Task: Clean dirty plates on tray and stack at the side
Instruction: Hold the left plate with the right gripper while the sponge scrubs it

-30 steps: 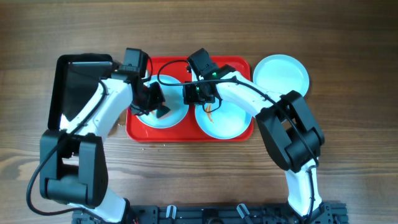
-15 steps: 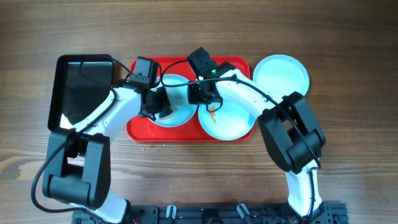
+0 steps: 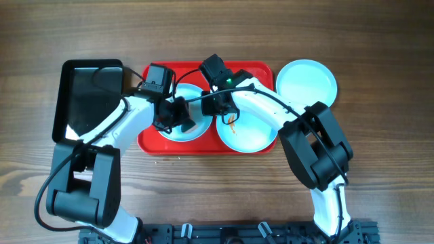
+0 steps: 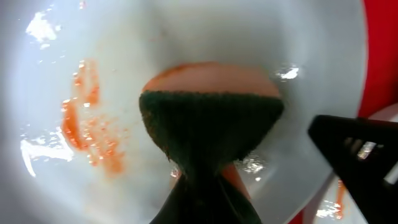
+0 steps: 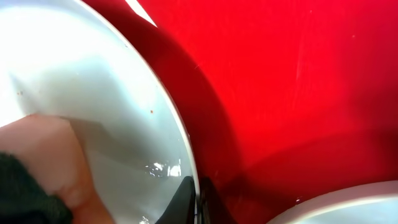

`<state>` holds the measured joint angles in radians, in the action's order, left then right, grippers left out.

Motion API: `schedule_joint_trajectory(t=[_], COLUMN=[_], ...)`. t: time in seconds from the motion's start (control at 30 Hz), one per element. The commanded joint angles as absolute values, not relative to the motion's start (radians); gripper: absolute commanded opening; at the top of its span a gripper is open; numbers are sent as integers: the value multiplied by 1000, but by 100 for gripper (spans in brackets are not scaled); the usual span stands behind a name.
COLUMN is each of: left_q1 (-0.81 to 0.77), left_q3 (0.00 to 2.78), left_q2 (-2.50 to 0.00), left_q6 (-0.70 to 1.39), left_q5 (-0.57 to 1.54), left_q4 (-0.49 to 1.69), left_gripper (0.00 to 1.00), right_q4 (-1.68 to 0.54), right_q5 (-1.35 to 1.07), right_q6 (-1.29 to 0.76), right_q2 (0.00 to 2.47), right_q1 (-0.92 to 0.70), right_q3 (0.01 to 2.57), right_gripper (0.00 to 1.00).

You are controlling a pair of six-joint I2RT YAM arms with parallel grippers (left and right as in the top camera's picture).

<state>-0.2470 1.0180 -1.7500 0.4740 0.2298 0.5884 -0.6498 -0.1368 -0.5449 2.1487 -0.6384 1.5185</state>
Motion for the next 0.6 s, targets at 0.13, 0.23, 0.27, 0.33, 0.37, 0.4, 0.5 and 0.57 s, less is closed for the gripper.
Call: schedule_joint_trajectory(t=[0.13,0.23,0.27,0.33,0.37,0.4,0.5,0.57], left_q1=[-207,-134,-108,-57,-44,-31,-34,-35], left_q3=[970,970,970,981,993,1015,1080,1102], left_q2=[-1808,-1807,-1807,-1806,-1806,-1805,-1787,-1759], left_q6=[422,393,383,366,366,366,366,366], left_q5=[-60,-74,-78,-78,-77,-77,10,138], left_q4=[663,658,649,632,632,636,651,656], left_gripper=[4,4,4,4,4,4,4,4], right_q4=[-669,-672,-674,-678,-685,-690,-697,-697], right_q5=[-105,-104,-104,-89,-76,-71,-67,-68], right_q6=[-511,-497,-497,-499,-500,-500,-498,-498], right_q2=[2146,2146,2146,2146,2146,2146,2146,2146], right_q1=[-649,-649,-649,-649,-649,-649,-649,-649], right_q3=[1514,1514,1514,1514,1514,1514,1514,1514], right_gripper=[4,4,4,4,4,4,4,4])
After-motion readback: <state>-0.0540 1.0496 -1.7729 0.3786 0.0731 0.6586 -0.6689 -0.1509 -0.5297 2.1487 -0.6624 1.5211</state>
